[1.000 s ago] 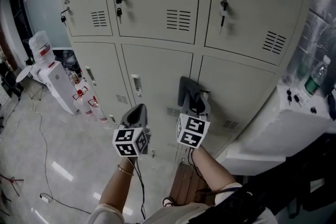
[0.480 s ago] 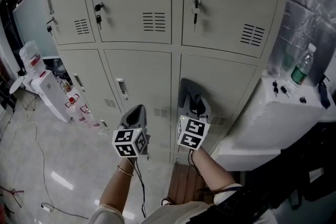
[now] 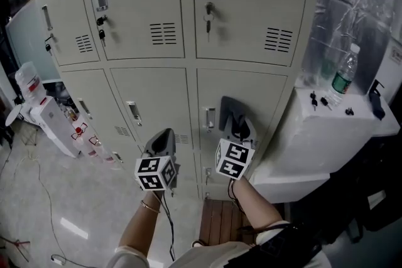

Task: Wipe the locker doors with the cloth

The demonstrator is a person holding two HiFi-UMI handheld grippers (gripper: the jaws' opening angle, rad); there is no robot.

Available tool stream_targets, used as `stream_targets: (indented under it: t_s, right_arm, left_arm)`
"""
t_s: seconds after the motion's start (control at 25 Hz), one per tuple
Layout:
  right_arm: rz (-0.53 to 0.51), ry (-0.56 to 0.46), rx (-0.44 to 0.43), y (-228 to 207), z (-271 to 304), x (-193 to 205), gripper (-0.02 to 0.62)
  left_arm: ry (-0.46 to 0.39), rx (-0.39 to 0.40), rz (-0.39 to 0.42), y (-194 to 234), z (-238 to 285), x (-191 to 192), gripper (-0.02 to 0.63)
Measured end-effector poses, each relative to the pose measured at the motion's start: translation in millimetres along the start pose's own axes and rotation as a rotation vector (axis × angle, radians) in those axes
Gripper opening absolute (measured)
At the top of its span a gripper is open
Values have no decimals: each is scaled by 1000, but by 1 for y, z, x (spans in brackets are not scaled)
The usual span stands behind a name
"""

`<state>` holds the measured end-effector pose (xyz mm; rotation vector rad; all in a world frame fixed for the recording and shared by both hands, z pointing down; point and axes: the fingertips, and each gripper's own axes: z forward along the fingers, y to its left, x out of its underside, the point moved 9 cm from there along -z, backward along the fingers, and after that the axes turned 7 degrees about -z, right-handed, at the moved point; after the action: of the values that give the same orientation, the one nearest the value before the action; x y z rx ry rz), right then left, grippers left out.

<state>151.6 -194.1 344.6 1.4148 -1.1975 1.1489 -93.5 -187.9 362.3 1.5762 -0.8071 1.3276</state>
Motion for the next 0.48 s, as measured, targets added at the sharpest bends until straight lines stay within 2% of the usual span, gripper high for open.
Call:
stream_targets:
  t_s: [0.48]
  right_arm:
    - [1, 11, 141, -61, -13, 6, 86]
  left_arm:
    - [27, 78, 8, -39, 16, 9, 11]
